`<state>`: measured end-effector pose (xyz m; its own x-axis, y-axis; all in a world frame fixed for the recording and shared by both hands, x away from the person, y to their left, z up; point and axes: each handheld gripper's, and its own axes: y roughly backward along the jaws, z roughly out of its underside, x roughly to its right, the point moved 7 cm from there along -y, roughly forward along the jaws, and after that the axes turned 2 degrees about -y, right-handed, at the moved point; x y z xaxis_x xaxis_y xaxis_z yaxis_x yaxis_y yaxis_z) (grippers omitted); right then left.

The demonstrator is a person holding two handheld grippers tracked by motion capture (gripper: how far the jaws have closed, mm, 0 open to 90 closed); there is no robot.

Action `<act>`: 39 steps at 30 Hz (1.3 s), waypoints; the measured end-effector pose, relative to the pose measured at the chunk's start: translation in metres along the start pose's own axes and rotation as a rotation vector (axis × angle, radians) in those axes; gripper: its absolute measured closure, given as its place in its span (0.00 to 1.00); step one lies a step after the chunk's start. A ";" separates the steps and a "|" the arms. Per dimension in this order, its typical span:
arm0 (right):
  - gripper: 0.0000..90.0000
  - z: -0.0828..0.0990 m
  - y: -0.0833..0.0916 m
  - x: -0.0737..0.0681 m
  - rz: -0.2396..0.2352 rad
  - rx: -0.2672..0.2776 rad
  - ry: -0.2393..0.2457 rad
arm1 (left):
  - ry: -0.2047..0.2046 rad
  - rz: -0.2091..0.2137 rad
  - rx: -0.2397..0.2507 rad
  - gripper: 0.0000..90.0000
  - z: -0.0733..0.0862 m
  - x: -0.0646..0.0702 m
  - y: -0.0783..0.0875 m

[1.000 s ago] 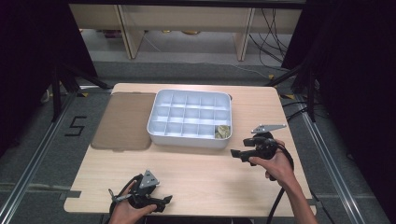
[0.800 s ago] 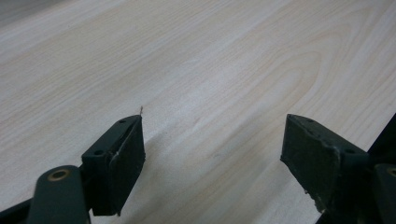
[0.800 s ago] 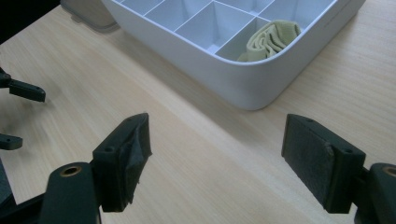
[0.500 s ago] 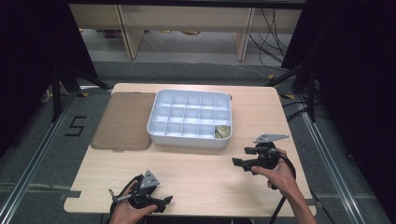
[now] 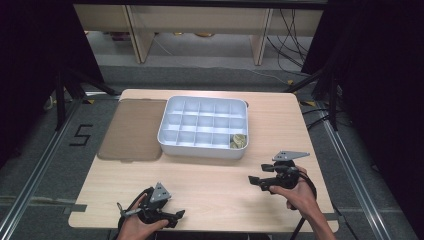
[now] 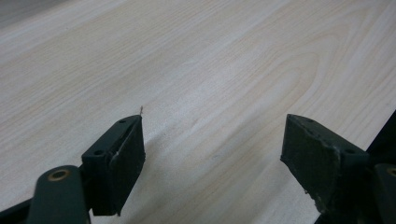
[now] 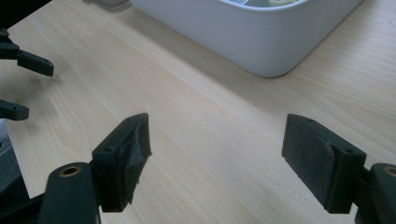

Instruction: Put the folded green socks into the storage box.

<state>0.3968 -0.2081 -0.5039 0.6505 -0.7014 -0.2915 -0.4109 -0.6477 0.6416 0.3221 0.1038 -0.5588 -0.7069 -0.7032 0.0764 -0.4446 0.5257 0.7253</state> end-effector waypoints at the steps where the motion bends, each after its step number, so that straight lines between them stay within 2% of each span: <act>1: 0.27 0.002 0.001 -0.001 0.009 -0.007 -0.011 | -0.001 0.001 0.000 0.23 0.000 0.000 0.000; 2: 0.27 0.004 0.000 -0.002 -0.012 -0.012 -0.005 | -0.001 0.002 0.000 0.23 0.000 0.000 0.000; 6: 0.25 0.007 -0.001 -0.001 0.006 0.010 0.026 | 0.002 -0.006 0.003 0.23 0.000 0.000 0.000; 8: 0.25 0.010 0.000 -0.006 -0.012 0.005 -0.011 | -0.001 -0.001 0.004 0.23 0.000 0.000 0.001; 9: 0.25 0.011 0.001 -0.006 -0.003 -0.001 -0.008 | 0.000 -0.001 0.004 0.23 0.000 0.000 0.001; 10: 0.24 0.011 0.000 -0.005 -0.008 0.011 0.009 | -0.001 -0.001 0.004 0.23 0.000 0.000 0.001; 11: 0.23 0.012 0.000 -0.006 -0.014 0.019 -0.003 | -0.001 -0.001 0.004 0.23 0.000 0.000 0.001; 12: 0.22 0.012 0.000 -0.005 -0.009 0.033 0.011 | 0.001 -0.002 0.004 0.23 0.000 0.000 0.001; 13: 0.19 0.014 0.002 -0.006 -0.008 0.013 -0.002 | -0.002 -0.011 0.000 0.23 0.000 -0.001 0.001; 15: 0.18 0.016 0.002 -0.006 -0.012 0.027 0.005 | -0.003 -0.011 0.001 0.23 0.000 -0.001 0.001; 16: 0.18 0.018 0.004 -0.008 -0.014 0.023 -0.012 | -0.004 -0.012 0.002 0.23 0.000 -0.001 0.001; 17: 0.18 0.019 0.005 -0.008 -0.012 0.015 -0.007 | -0.012 -0.015 0.002 0.23 0.000 -0.002 0.002; 18: 0.18 0.019 0.005 -0.007 -0.005 0.029 0.014 | -0.009 -0.015 0.002 0.23 0.000 -0.002 0.002; 19: 0.18 0.020 0.005 -0.008 -0.012 0.032 0.004 | -0.012 -0.015 0.003 0.23 0.000 -0.002 0.002; 20: 0.18 0.021 0.006 -0.006 0.007 0.027 0.011 | -0.013 -0.013 0.003 0.23 0.000 -0.002 0.002; 21: 0.18 0.022 0.006 -0.010 -0.015 0.032 -0.014 | -0.009 -0.013 0.003 0.23 0.000 -0.002 0.001; 23: 0.18 0.025 0.007 -0.010 -0.010 0.028 -0.006 | -0.004 -0.013 0.004 0.23 0.000 -0.001 0.001; 24: 0.18 0.025 0.007 -0.008 0.000 0.045 0.023 | -0.005 -0.013 0.004 0.23 0.000 -0.002 0.001; 25: 0.18 0.027 0.007 -0.010 -0.004 0.027 -0.003 | -0.009 -0.013 0.004 0.23 0.000 -0.002 0.001; 26: 0.18 0.029 0.007 -0.012 -0.017 0.028 -0.014 | -0.017 -0.014 0.003 0.23 0.000 -0.002 0.002; 27: 0.18 0.031 0.008 -0.012 -0.006 0.024 -0.015 | -0.017 -0.013 0.003 0.23 -0.001 -0.002 0.002; 29: 0.18 0.033 0.007 -0.011 -0.015 0.032 0.008 | -0.001 -0.012 0.006 0.23 0.000 -0.001 0.001; 30: 0.18 0.034 0.009 -0.010 0.010 0.025 0.013 | 0.001 -0.008 0.009 0.23 -0.001 -0.001 0.001; 32: 0.18 0.037 0.008 -0.011 -0.007 0.040 0.026 | -0.012 -0.016 0.003 0.23 0.000 -0.002 0.002; 33: 0.18 0.038 0.009 -0.011 0.004 0.027 0.018 | -0.008 -0.016 0.002 0.23 0.000 -0.002 0.001; 34: 0.18 0.040 0.009 -0.012 -0.013 0.029 0.020 | -0.006 -0.013 0.004 0.23 0.000 -0.002 0.002; 36: 0.18 0.043 0.010 -0.016 -0.013 0.014 -0.017 | -0.006 -0.013 0.003 0.23 0.000 -0.002 0.002; 37: 0.18 0.043 0.010 -0.013 -0.003 0.026 0.025 | -0.006 -0.013 0.003 0.23 0.000 -0.002 0.001; 39: 0.18 0.046 0.011 -0.015 -0.011 0.018 -0.005 | -0.006 -0.013 0.003 0.23 0.000 -0.002 0.001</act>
<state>0.3530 -0.2182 -0.5247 0.6518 -0.6957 -0.3018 -0.4150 -0.6603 0.6259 0.3231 0.1058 -0.5578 -0.7046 -0.7068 0.0629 -0.4554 0.5184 0.7237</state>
